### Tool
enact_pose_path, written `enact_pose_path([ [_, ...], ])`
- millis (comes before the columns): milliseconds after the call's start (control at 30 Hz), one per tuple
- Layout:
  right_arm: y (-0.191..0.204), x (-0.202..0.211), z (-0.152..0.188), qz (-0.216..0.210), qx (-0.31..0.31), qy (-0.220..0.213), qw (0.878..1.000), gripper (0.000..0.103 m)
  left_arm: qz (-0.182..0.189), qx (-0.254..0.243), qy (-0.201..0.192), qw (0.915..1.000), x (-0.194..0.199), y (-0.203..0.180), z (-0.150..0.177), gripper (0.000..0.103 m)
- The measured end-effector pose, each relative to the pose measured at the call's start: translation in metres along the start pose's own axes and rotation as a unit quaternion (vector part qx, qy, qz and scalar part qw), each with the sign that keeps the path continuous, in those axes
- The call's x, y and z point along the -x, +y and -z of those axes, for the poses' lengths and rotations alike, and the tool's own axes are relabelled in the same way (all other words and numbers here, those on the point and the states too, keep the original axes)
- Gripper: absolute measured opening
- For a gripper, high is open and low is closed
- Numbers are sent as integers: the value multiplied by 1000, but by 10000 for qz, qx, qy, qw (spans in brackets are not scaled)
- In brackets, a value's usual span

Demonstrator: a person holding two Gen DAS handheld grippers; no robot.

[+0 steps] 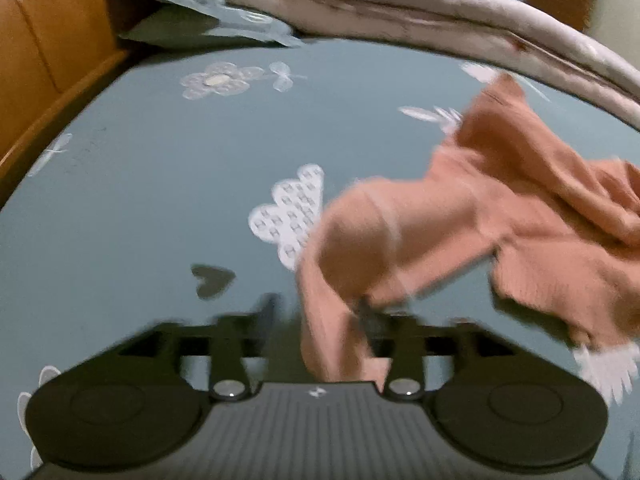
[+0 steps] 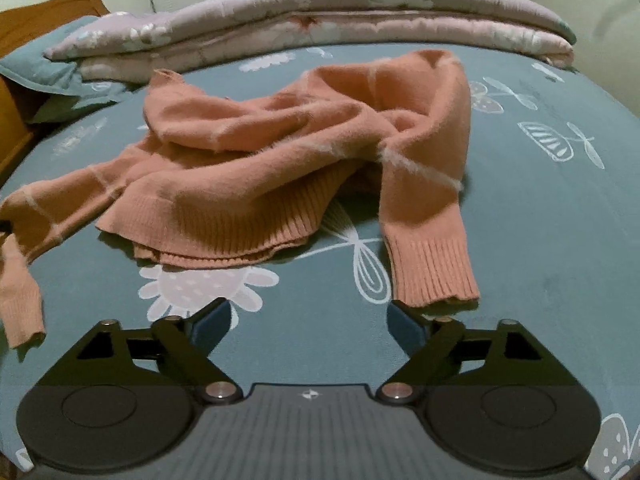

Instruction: Fold clothes

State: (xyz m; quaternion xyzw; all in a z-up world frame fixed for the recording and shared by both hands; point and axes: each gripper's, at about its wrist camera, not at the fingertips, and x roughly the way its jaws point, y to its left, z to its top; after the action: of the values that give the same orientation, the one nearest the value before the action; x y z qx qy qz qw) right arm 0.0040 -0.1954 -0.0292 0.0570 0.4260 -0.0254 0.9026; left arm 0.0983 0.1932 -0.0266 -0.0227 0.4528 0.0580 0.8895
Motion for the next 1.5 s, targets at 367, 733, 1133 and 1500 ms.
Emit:
enact_pose_path([
  [367,4,-13,-9,454,274,-31,9986,103,873,-1399,-357,9857,27,-74,57,89],
  [733,-12,-26,6,1589,819,-324,9834,83,686,-1227,-283,9897,12,-105,78,89],
  [1133,2,-47,-9,1961,1654,-920,9621,95,318,-1138,-159,9929,16,-115,93,89],
  [1500,-21,-71,-38,877,425,-440,9943,90,523,-973,-84,9938,15,-129,92,89],
])
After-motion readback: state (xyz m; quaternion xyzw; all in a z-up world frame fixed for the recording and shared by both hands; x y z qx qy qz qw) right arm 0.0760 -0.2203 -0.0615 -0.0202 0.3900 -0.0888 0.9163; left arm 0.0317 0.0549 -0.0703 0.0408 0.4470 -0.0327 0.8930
